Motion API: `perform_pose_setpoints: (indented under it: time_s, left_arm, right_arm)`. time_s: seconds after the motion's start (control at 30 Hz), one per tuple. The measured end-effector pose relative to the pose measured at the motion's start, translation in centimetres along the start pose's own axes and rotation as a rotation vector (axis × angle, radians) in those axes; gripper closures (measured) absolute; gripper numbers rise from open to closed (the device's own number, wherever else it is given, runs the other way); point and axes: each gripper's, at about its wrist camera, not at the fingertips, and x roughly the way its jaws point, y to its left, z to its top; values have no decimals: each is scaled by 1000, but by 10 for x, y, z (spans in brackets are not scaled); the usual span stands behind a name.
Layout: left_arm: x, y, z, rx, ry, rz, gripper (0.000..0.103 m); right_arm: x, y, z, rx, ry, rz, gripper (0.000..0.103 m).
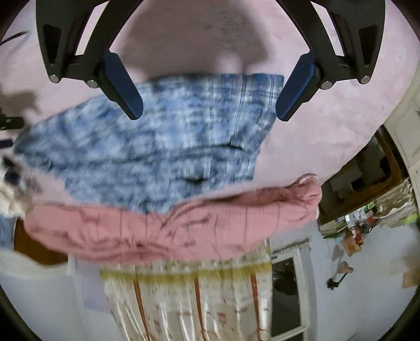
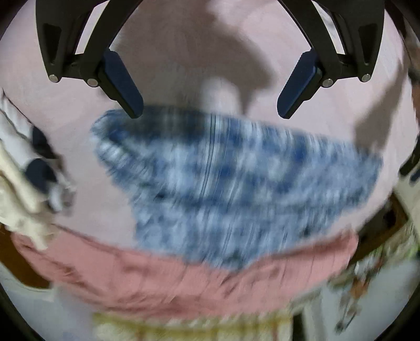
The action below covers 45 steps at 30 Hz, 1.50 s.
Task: Fold large clothes
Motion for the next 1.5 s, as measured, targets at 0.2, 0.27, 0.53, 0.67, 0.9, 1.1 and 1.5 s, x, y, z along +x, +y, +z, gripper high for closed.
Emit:
perform_pose_setpoints:
  time_s: [0.2, 0.27, 0.53, 0.67, 0.9, 1.1, 1.5]
  left_arm:
    - [53, -21, -20, 100, 178, -93, 4]
    - [68, -27, -28, 115, 244, -99, 7]
    - [80, -11, -30, 75, 315, -33, 3]
    - [86, -3, -29, 132, 291, 58, 9]
    - [90, 15, -25, 44, 275, 35, 100]
    - [51, 17, -25, 21, 237, 37, 100]
    - [-12, 41, -61, -55, 305, -125, 100]
  right_arm:
    - [37, -8, 0, -31, 26, -119, 1]
    - [36, -7, 2, -39, -4, -129, 1]
    - [27, 9, 3, -147, -90, -193, 52]
    - [34, -1, 8, -122, -95, -320, 68]
    - [28, -7, 8, -100, -135, -372, 99]
    - [-6, -4, -10, -85, -151, -340, 99]
    - [-59, 3, -69, -55, -126, -201, 99]
